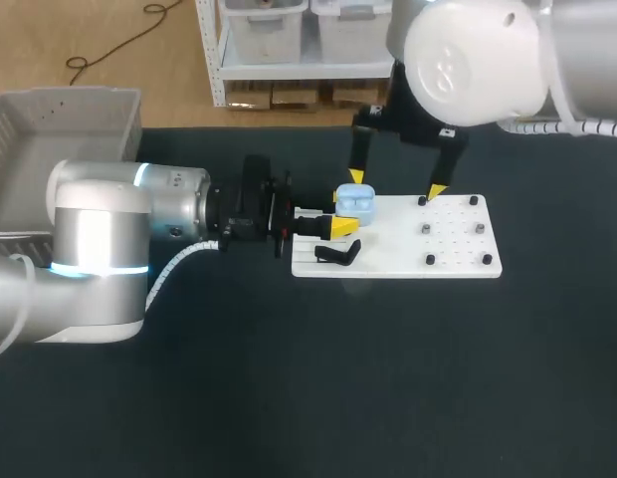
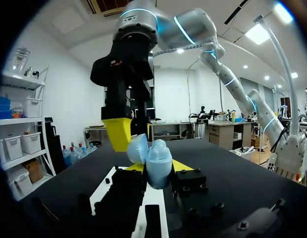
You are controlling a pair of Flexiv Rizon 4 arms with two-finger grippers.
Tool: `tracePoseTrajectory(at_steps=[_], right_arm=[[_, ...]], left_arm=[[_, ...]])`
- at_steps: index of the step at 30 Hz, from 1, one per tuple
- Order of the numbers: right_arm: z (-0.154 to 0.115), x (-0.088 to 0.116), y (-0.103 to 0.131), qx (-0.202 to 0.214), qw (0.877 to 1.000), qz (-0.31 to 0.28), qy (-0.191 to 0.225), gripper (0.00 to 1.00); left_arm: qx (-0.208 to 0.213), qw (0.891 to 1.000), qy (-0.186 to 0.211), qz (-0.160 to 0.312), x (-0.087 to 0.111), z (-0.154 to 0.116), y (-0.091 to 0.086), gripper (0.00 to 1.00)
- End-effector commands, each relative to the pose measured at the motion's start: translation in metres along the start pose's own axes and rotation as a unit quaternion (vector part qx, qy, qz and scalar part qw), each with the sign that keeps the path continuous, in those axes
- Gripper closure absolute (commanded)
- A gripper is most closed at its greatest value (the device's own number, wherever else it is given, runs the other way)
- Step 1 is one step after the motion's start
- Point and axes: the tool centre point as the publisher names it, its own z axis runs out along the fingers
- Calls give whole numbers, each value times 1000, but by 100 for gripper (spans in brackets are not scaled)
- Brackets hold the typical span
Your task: Pick up each earbud case from the left stands, insert the matching earbuds, close the lid, and place the case in the box.
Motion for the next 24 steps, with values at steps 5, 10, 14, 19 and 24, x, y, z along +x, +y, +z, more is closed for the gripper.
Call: tracePoseTrajectory(at_steps=[5, 10, 14, 19, 24], right_arm=[[-2, 16, -4, -3, 1000, -5, 0, 0], [-2, 17, -6, -6, 1000, -6, -20, 0], [-21, 10, -14, -36, 996, 0, -86, 0], [-54, 11, -35, -71, 986, -14, -148, 0], [-71, 32, -50, -101, 981, -53, -160, 0]], left_arm=[[-2, 1000, 0, 0, 0, 0, -1, 100], [-2, 1000, 0, 0, 0, 0, -1, 100], [-2, 1000, 0, 0, 0, 0, -1, 100], [-2, 1000, 0, 0, 0, 0, -1, 100], [-5, 1000, 4, 0, -5, -3, -1, 100]])
